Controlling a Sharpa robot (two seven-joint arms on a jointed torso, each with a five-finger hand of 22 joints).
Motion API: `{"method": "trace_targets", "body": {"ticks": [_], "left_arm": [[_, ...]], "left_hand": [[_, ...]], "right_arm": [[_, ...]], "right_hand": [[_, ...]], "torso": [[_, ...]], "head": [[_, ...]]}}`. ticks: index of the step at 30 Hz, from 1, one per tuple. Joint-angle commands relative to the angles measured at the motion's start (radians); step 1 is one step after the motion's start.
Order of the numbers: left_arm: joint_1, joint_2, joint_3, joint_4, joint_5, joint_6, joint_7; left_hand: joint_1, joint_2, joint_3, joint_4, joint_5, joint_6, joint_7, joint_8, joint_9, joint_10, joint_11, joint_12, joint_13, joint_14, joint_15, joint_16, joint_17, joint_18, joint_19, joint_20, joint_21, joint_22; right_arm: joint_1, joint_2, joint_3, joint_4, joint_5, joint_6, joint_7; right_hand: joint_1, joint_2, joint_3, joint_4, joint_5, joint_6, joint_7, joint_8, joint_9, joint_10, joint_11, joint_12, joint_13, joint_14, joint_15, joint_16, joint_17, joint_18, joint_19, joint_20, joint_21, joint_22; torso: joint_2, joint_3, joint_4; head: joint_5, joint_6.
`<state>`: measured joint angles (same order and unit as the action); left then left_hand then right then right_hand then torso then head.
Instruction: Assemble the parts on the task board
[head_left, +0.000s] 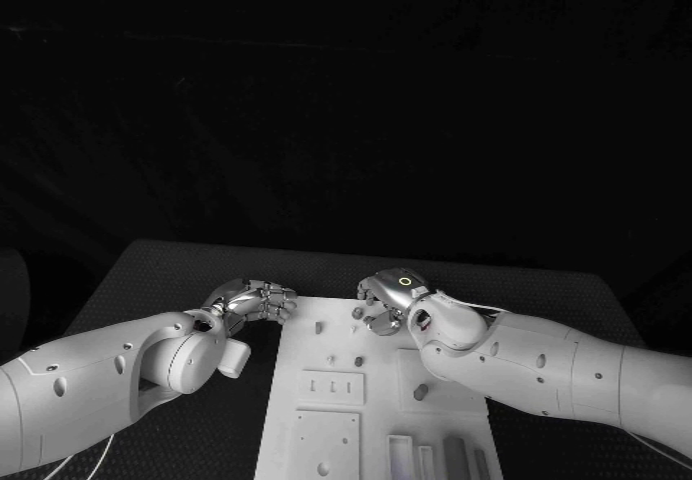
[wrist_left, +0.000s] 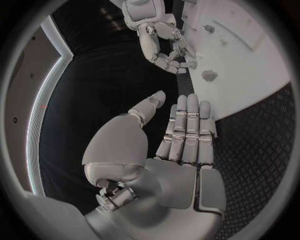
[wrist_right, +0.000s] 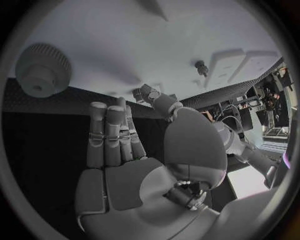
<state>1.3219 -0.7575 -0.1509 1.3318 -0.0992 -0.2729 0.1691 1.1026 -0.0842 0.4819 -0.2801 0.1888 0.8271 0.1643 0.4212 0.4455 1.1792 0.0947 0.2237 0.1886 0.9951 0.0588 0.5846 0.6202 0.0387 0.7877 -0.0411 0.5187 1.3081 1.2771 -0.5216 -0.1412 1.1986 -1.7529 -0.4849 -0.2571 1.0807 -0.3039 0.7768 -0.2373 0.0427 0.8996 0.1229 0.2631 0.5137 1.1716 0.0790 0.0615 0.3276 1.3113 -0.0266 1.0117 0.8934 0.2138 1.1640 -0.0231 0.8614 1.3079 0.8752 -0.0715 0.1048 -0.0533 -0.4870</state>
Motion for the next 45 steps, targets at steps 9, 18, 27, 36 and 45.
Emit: {"method": "trace_targets", "body": {"ticks": [9,18,27,36,45], "left_arm": [[0.012,-0.002,0.002,-0.004,-0.006,0.012,0.027],[0.014,0.000,0.003,-0.016,-0.007,0.015,0.025],[0.014,0.010,0.002,-0.019,-0.007,0.018,0.024],[0.013,0.017,0.001,-0.017,-0.006,0.022,0.023],[0.012,0.021,0.001,-0.010,-0.005,0.027,0.023]], "left_hand": [[-0.007,0.011,0.012,-0.004,0.005,0.011,-0.012,-0.007,0.012,0.008,-0.003,-0.008,0.006,-0.016,0.005,-0.027,-0.010,0.007,-0.013,0.005,0.006,0.016],[-0.002,0.010,0.014,-0.006,0.006,0.012,-0.004,-0.012,0.016,0.016,-0.002,-0.009,0.008,-0.007,0.004,-0.035,-0.014,0.007,-0.017,0.005,0.007,0.017],[-0.005,0.001,0.011,-0.005,0.003,-0.002,0.004,-0.026,0.019,0.001,0.007,-0.024,0.006,-0.007,0.010,-0.051,-0.018,0.005,-0.025,0.009,0.006,0.016],[-0.006,0.001,0.010,-0.004,0.002,-0.003,0.005,-0.028,0.020,0.000,0.008,-0.025,0.006,-0.006,0.011,-0.053,-0.018,0.006,-0.026,0.010,0.006,0.016],[-0.007,0.002,0.009,-0.004,0.002,-0.003,0.006,-0.029,0.021,-0.001,0.008,-0.026,0.006,-0.002,0.010,-0.053,-0.018,0.006,-0.025,0.010,0.007,0.016]], "right_arm": [[0.037,-0.109,0.043,0.104,0.271,0.021,0.161],[0.048,-0.190,0.060,0.123,0.400,0.188,0.209],[0.047,-0.195,0.059,0.069,0.347,0.281,0.191],[0.046,-0.178,0.046,0.031,0.162,0.239,0.146],[0.038,-0.152,0.043,-0.008,0.142,0.247,0.141]], "right_hand": [[0.007,0.006,0.031,0.019,0.007,0.016,0.027,0.012,0.003,0.025,0.004,0.014,-0.006,0.011,-0.004,0.012,-0.007,0.048,0.002,0.004,0.002,0.015],[0.021,0.013,0.025,0.034,0.011,0.012,0.044,0.009,-0.002,0.052,-0.006,0.023,-0.002,-0.001,-0.013,0.011,-0.012,0.048,-0.007,0.004,0.005,0.018],[0.016,0.019,-0.018,0.043,0.013,-0.001,0.047,0.002,-0.011,0.076,-0.012,0.032,0.019,-0.014,-0.020,0.017,-0.018,0.048,-0.023,0.008,0.010,0.019],[-0.015,0.010,-0.080,0.044,0.009,-0.035,0.037,-0.014,-0.024,0.032,0.001,0.006,0.018,-0.043,-0.006,0.016,-0.024,0.048,-0.052,0.020,0.001,0.017],[-0.017,0.006,-0.117,0.043,0.004,-0.070,0.018,-0.019,-0.027,0.141,-0.041,0.110,0.083,-0.041,-0.046,0.032,-0.026,0.048,-0.047,0.015,0.007,0.015]], "torso": [[-0.005,0.0043,-0.0051],[-0.029,0.0221,-0.0162],[-0.050,0.0406,-0.0270],[-0.054,0.0508,-0.0282],[-0.051,0.0475,-0.0228]], "head": [[0.003,0.013],[0.008,0.010],[0.007,0.008],[0.010,0.008],[0.008,0.003]]}}
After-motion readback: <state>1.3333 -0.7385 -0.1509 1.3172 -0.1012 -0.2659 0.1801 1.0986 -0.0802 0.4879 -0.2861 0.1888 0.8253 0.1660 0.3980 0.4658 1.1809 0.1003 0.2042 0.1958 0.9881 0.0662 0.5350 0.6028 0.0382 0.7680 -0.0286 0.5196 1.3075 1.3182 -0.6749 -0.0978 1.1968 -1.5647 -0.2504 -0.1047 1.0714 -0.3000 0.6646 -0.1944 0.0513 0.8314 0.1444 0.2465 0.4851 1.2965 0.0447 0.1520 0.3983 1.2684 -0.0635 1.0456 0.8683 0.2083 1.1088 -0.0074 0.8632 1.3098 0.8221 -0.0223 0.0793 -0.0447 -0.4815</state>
